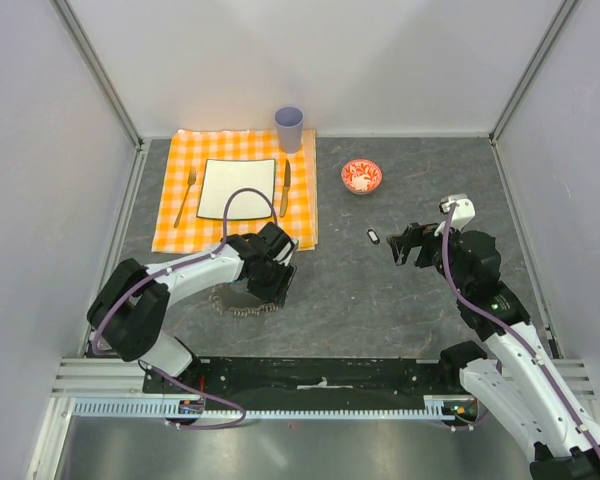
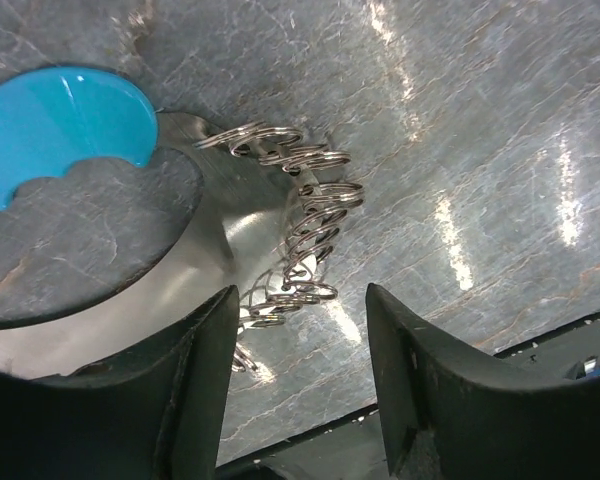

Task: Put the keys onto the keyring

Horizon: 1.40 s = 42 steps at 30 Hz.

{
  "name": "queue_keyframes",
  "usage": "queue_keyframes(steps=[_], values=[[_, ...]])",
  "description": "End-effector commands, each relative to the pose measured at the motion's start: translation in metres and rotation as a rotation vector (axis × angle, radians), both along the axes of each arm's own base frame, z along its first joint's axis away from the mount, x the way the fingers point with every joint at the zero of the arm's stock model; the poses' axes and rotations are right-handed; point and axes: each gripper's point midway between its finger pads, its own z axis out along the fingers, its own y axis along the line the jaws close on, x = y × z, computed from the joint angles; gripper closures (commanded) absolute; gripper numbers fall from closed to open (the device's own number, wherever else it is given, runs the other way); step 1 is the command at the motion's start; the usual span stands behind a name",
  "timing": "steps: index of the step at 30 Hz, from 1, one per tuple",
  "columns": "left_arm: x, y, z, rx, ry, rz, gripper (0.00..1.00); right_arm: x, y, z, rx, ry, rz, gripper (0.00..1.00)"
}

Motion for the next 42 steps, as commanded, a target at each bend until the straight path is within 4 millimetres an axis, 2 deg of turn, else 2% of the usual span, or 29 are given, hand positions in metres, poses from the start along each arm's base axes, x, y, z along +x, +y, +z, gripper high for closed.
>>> queue_keyframes(steps=[1, 5, 6, 7, 16, 20, 23, 25, 27, 34, 38, 42], values=[[-0.006, -0.005, -0.004, 0.014, 0.040, -0.014, 0.40, 0.002, 0.004, 0.005, 0.025, -0.024, 0.009, 0.02], [-0.001, -0.016, -0.006, -0.004, 0.037, -0.016, 0.51, 0.003, 0.005, 0.004, 0.027, -0.021, 0.011, 0.02], [0.000, -0.019, -0.008, -0.006, 0.044, -0.013, 0.58, 0.003, 0.005, 0.005, 0.027, -0.023, 0.015, 0.02], [0.002, -0.021, -0.009, -0.011, 0.042, -0.009, 0.61, 0.002, 0.005, 0.004, 0.026, -0.022, 0.015, 0.02], [0.033, -0.066, -0.004, -0.139, 0.015, 0.052, 0.83, 0.002, 0.006, 0.004, 0.027, -0.023, 0.016, 0.02], [0.054, -0.083, 0.001, -0.174, -0.028, 0.093, 0.82, 0.002, 0.006, 0.004, 0.026, -0.022, 0.019, 0.02], [0.067, -0.088, 0.005, -0.181, -0.073, 0.115, 0.80, 0.002, 0.007, 0.003, 0.026, -0.020, 0.022, 0.02], [0.072, -0.088, 0.008, -0.186, -0.096, 0.117, 0.73, 0.002, 0.007, 0.002, 0.024, -0.016, 0.024, 0.02], [0.070, -0.088, 0.014, -0.200, -0.110, 0.106, 0.68, 0.002, 0.007, 0.002, 0.024, -0.016, 0.027, 0.02], [0.064, -0.072, 0.030, -0.212, -0.199, 0.038, 0.59, 0.002, 0.011, 0.001, 0.027, -0.010, 0.045, 0.02], [0.058, -0.070, 0.023, -0.201, -0.185, 0.010, 0.59, 0.003, 0.011, 0.001, 0.027, -0.010, 0.048, 0.02], [0.050, -0.076, 0.017, -0.221, -0.152, -0.024, 0.62, 0.002, 0.011, 0.001, 0.026, -0.011, 0.050, 0.02]])
